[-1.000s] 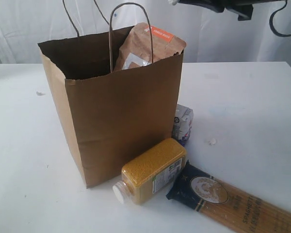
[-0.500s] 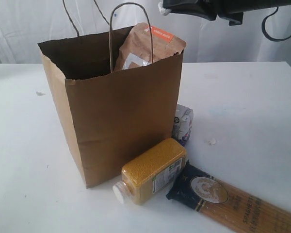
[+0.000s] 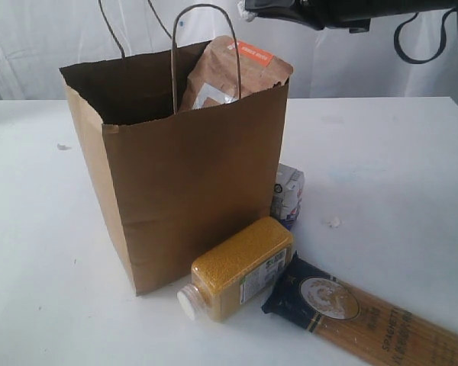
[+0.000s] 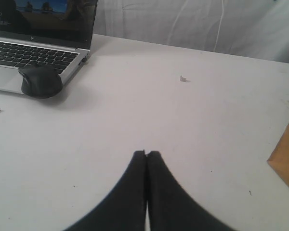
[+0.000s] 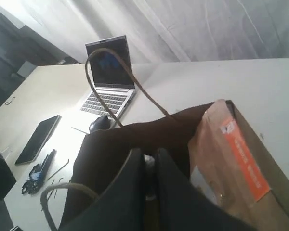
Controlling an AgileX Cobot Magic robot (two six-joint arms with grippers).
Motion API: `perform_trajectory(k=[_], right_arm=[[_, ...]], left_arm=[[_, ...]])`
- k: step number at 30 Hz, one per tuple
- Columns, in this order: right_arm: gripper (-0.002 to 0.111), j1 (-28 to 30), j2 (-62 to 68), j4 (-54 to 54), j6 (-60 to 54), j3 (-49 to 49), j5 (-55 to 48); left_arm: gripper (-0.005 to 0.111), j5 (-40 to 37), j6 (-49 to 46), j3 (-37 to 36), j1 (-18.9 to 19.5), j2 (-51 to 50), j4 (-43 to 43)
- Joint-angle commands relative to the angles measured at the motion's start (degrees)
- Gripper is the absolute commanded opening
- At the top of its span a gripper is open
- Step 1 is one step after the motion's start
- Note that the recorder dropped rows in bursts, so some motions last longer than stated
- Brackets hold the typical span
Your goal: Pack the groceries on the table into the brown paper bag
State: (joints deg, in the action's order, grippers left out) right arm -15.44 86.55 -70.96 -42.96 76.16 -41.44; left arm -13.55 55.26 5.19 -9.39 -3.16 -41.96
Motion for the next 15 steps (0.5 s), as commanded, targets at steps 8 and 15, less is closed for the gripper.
perform_trajectory(k=[8, 15], right_arm=[[0.0, -0.1, 3.3, 0.1, -1.0, 0.4, -3.6], [0.0, -0.1, 3.3, 0.5, -5.3, 0.4, -6.2]], left_arm=[[0.0, 0.1, 0.0, -0.1, 0.1, 0.4, -0.7], [0.0, 0.1, 0.0, -0.1, 0.1, 0.4, -0.7]])
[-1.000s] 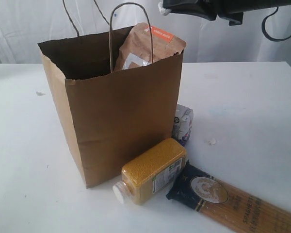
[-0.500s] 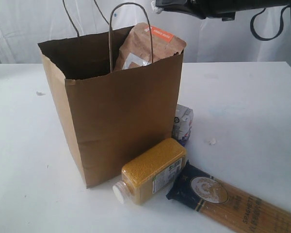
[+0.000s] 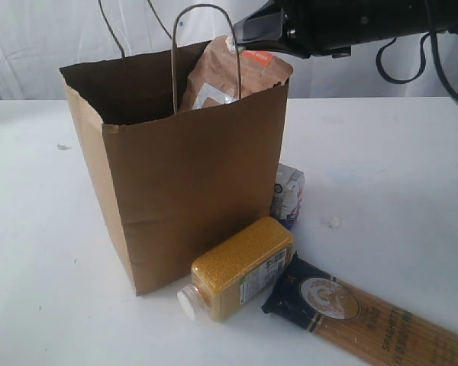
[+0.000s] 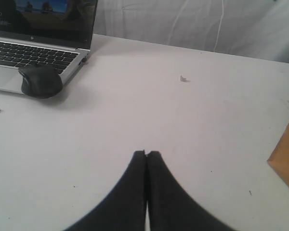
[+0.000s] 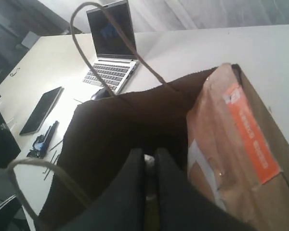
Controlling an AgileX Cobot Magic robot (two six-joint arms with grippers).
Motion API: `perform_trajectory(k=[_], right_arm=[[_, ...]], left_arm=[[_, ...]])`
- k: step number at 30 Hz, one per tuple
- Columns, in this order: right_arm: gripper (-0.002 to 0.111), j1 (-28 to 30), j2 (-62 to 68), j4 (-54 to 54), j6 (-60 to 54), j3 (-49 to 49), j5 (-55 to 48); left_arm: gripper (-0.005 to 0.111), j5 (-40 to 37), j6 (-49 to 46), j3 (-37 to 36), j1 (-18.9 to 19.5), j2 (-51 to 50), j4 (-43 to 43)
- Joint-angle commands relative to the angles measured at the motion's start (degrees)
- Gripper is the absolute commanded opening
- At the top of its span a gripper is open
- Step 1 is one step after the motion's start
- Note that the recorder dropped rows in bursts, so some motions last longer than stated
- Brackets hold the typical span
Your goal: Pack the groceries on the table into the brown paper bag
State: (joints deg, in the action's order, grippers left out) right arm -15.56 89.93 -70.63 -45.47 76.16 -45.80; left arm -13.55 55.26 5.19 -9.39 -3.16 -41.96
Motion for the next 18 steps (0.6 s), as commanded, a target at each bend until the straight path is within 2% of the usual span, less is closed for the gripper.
perform_trajectory(k=[1, 5, 11, 16, 18], right_arm=[[0.0, 0.0, 0.0, 0.2, -3.2, 0.4, -2.1], [0.003, 0.0, 0.0, 1.9, -4.4, 0.4, -2.8], [0.023, 0.0, -0.2, 5.8, -4.4, 0.4, -2.8], [0.024, 0.2, -1.3, 6.9, -4.4, 0.4, -2.7], [0.022, 0.2, -3.2, 10.1, -4.4, 0.4, 0.8]], left_arm=[[0.0, 0.1, 0.0, -0.1, 0.1, 0.4, -0.7], [0.0, 0.1, 0.0, -0.1, 0.1, 0.4, -0.7], [0.0, 0.1, 0.0, -0.1, 0.1, 0.4, -0.7], [0.0, 0.1, 0.0, -0.1, 0.1, 0.4, -0.7], [0.0, 0.1, 0.0, -0.1, 0.1, 0.4, -0.7]])
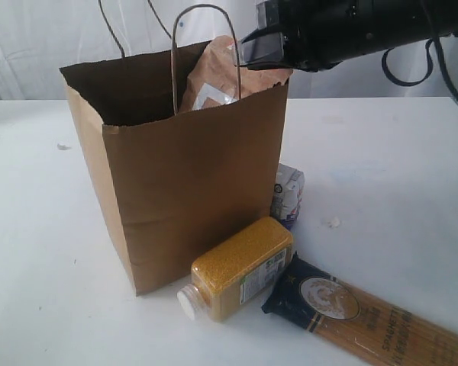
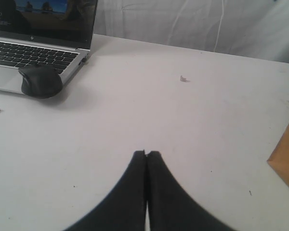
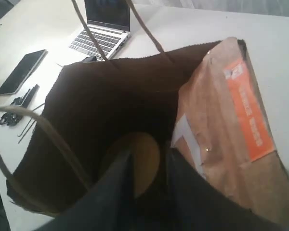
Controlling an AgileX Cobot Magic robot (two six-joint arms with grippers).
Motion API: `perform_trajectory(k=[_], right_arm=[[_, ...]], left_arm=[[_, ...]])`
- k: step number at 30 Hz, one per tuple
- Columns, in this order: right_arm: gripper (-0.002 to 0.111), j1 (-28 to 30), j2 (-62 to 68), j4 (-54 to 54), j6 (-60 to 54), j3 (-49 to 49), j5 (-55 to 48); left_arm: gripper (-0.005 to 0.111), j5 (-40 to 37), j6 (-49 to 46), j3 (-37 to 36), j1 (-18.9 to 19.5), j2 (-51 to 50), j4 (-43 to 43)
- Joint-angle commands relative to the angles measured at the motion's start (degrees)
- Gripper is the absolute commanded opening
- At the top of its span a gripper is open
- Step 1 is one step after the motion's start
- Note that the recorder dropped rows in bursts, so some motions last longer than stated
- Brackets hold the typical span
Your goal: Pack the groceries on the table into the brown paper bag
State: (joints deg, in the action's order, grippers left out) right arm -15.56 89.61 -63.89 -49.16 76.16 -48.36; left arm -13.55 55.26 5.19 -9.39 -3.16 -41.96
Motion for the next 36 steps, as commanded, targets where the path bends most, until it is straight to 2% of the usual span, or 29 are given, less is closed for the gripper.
perform_trajectory(k=[1, 2, 4, 5, 6, 7, 9, 12, 16, 18, 26, 31, 36], right_arm=[[0.02, 0.2, -4.6, 7.5, -0.6, 0.4, 6.1], [0.017, 0.2, -5.6, 10.7, 0.1, 0.4, 8.3], [0.009, 0.2, -8.2, 25.1, 4.8, 0.4, 11.7], [0.004, 0.2, -9.2, 37.5, 9.6, 0.4, 11.3], [0.001, 0.2, -9.3, 42.6, 13.5, 0.3, 10.4], [0.0, 0.3, -9.4, 54.8, 22.1, -0.9, 9.6], [0.0, 1.7, -9.3, 64.5, 29.1, -4.6, 10.7], [0.0, 4.2, -8.1, 65.6, 33.4, -10.4, 14.6], [0.0, 4.6, -2.9, 63.9, 36.6, -17.7, 23.7], [0.006, 4.6, 0.8, 60.7, 36.6, -18.4, 24.9], [0.036, 4.6, 12.9, 59.5, 36.6, -18.2, 29.4], [0.037, 4.6, 16.5, 56.8, 36.3, -16.8, 29.2], [0.037, 4.6, 18.3, 45.6, 23.9, -16.7, 28.8]], left_arm=[[0.0, 0.1, 0.0, -0.1, 0.1, 0.4, -0.7], [0.0, 0.1, 0.0, -0.1, 0.1, 0.4, -0.7], [0.0, 0.1, 0.0, -0.1, 0.1, 0.4, -0.7], [0.0, 0.1, 0.0, -0.1, 0.1, 0.4, -0.7], [0.0, 0.1, 0.0, -0.1, 0.1, 0.4, -0.7], [0.0, 0.1, 0.0, -0.1, 0.1, 0.4, -0.7], [0.0, 0.1, 0.0, -0.1, 0.1, 0.4, -0.7], [0.0, 0.1, 0.0, -0.1, 0.1, 0.4, -0.7], [0.0, 0.1, 0.0, -0.1, 0.1, 0.4, -0.7], [0.0, 0.1, 0.0, -0.1, 0.1, 0.4, -0.7], [0.0, 0.1, 0.0, -0.1, 0.1, 0.4, -0.7], [0.0, 0.1, 0.0, -0.1, 0.1, 0.4, -0.7], [0.0, 0.1, 0.0, -0.1, 0.1, 0.4, -0.7]])
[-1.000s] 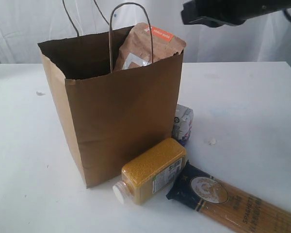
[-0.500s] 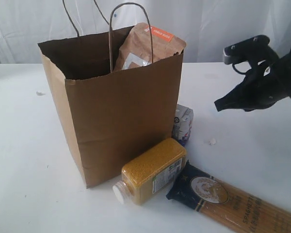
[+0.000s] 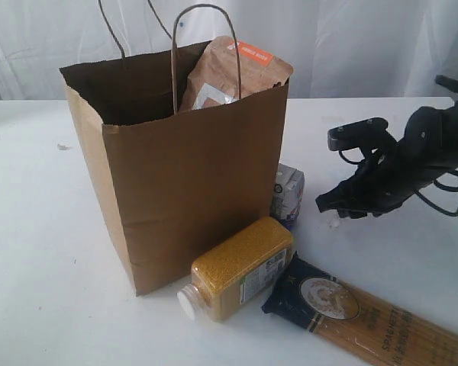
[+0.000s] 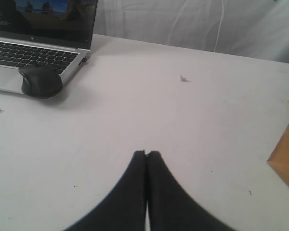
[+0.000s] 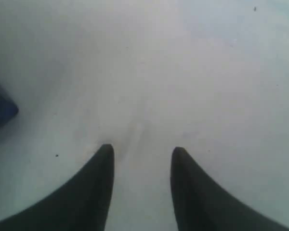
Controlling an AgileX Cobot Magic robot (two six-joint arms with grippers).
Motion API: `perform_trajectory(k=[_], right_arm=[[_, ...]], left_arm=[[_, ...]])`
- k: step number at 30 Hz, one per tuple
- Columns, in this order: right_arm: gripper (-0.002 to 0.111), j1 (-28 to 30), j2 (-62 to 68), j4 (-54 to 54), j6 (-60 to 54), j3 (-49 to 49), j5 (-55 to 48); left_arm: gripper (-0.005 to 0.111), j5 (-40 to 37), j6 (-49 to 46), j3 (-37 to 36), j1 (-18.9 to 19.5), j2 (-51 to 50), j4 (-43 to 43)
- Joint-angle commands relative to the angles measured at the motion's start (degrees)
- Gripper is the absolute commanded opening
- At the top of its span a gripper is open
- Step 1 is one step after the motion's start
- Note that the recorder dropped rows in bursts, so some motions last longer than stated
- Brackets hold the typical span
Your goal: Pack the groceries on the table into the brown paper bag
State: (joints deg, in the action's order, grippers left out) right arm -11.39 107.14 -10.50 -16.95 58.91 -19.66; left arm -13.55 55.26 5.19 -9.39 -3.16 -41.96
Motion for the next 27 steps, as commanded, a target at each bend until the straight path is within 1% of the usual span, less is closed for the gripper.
perform_trajectory(k=[1, 4, 14, 17, 19, 20, 22, 23, 27], right_arm=[[0.037, 0.4, 0.7, -9.2, -9.5, 0.7, 0.1], [0.037, 0.4, 0.7, -12.0, -11.5, 1.7, -1.2], [0.037, 0.4, 3.1, -12.1, -11.8, 2.0, -3.3], [0.035, 0.4, 3.1, -12.1, -12.0, 2.0, -3.1], [0.028, 0.4, 2.9, -12.1, -12.0, 2.0, -3.4], [0.022, 0.4, 2.8, -12.0, -12.0, 2.0, -3.6], [0.005, 0.4, 2.4, -12.0, -13.7, 2.0, -4.6], [0.0, 0.4, 2.1, -12.0, -14.0, 2.0, -4.9], [0.0, 0.4, -0.8, -12.0, -13.8, 2.4, -7.5]], left_arm=[[0.0, 0.1, 0.0, -0.1, 0.1, 0.4, -0.7], [0.0, 0.1, 0.0, -0.1, 0.1, 0.4, -0.7], [0.0, 0.1, 0.0, -0.1, 0.1, 0.4, -0.7], [0.0, 0.1, 0.0, -0.1, 0.1, 0.4, -0.7], [0.0, 0.1, 0.0, -0.1, 0.1, 0.4, -0.7], [0.0, 0.1, 0.0, -0.1, 0.1, 0.4, -0.7], [0.0, 0.1, 0.0, -0.1, 0.1, 0.4, -0.7], [0.0, 0.1, 0.0, -0.1, 0.1, 0.4, -0.7], [0.0, 0.1, 0.0, -0.1, 0.1, 0.4, -0.7]])
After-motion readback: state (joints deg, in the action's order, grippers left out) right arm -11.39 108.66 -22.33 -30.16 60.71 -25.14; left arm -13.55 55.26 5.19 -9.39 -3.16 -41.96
